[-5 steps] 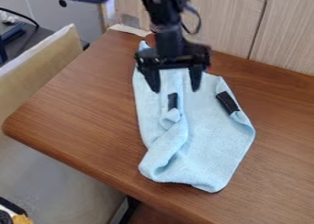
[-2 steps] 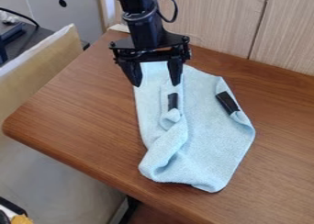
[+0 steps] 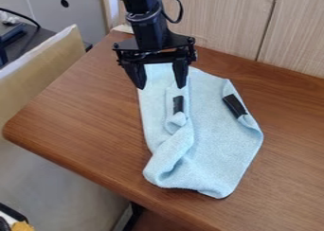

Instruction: Fold the cloth from left to right

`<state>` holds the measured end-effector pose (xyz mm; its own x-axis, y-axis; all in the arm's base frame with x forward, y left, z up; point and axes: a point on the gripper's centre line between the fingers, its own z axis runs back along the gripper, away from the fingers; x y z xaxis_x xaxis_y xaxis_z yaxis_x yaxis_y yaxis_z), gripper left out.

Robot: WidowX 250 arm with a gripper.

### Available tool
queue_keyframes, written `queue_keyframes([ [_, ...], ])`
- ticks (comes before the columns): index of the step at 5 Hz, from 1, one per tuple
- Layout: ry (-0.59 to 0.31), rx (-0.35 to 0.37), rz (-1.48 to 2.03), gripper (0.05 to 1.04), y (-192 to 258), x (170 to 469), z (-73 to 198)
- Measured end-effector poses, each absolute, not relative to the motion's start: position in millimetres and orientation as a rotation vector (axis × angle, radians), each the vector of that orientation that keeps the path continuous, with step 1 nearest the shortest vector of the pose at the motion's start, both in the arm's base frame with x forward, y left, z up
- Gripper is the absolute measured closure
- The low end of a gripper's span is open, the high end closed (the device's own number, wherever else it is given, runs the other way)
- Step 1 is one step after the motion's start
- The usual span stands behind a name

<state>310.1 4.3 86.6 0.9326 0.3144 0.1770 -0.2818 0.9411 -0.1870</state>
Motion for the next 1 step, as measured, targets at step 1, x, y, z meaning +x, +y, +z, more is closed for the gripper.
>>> queue_keyframes([
  [1,-0.207,-0.16,0.309,0.083,4.3,310.1,86.6],
])
